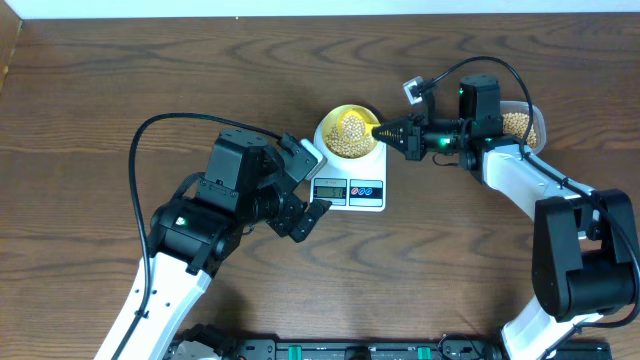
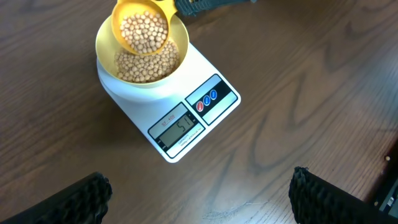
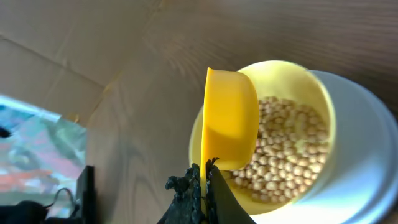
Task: Scoop item into bowl and weigh 50g on scale
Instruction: 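Carry the yellow scoop right back over the soybean tub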
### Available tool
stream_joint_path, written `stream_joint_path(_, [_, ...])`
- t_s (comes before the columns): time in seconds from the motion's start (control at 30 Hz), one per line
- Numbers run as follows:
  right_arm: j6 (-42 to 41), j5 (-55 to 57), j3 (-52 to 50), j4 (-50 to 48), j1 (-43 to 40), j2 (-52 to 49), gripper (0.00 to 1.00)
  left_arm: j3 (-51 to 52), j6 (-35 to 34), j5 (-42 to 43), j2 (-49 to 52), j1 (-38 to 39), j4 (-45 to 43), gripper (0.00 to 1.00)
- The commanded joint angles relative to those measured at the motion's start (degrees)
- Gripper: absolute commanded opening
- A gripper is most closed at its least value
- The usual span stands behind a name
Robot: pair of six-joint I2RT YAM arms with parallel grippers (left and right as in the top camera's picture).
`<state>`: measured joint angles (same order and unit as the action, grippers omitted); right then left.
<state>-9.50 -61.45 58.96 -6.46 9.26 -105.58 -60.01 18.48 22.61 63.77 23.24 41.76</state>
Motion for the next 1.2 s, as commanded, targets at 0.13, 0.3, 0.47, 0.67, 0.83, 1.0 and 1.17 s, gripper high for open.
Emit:
stream_joint_path(0.13, [-2.4, -6.7, -0.3, -0.4, -0.5, -0.5, 0.01, 0.0, 1.0, 0.7, 0.3, -0.3, 0.0, 0.94])
stream_joint_path(0.3, [-6.0, -6.9, -0.3, -1.7, -2.3, -0.5, 0.01, 0.0, 1.0, 0.7, 0.3, -0.3, 0.0, 0.94])
stream_joint_path(0.47, [-12.2, -6.9, -0.3, -7.1, -5.5, -0.5, 0.01, 0.0, 1.0, 0.7, 0.3, -0.3, 0.0, 0.94])
stream_joint_path(0.67, [-16.9, -8.2, -0.3, -11.5, -10.8, -0.5, 0.01, 0.0, 1.0, 0.7, 0.3, -0.3, 0.0, 0.94])
stream_joint_path(0.83, [-22.6, -8.8, -0.3, -13.3, -15.2, -0.5, 0.01, 0.0, 1.0, 0.7, 0.3, -0.3, 0.0, 0.94])
stream_joint_path(1.0, [-27.9, -11.0, -0.3, -17.0, -20.0, -0.5, 0.01, 0.0, 1.0, 0.7, 0.3, -0.3, 0.0, 0.94])
stream_joint_path(1.17, [-30.5, -12.2, -0.3, -20.5, -24.1, -0.5, 0.01, 0.0, 1.0, 0.7, 0.3, -0.3, 0.0, 0.94])
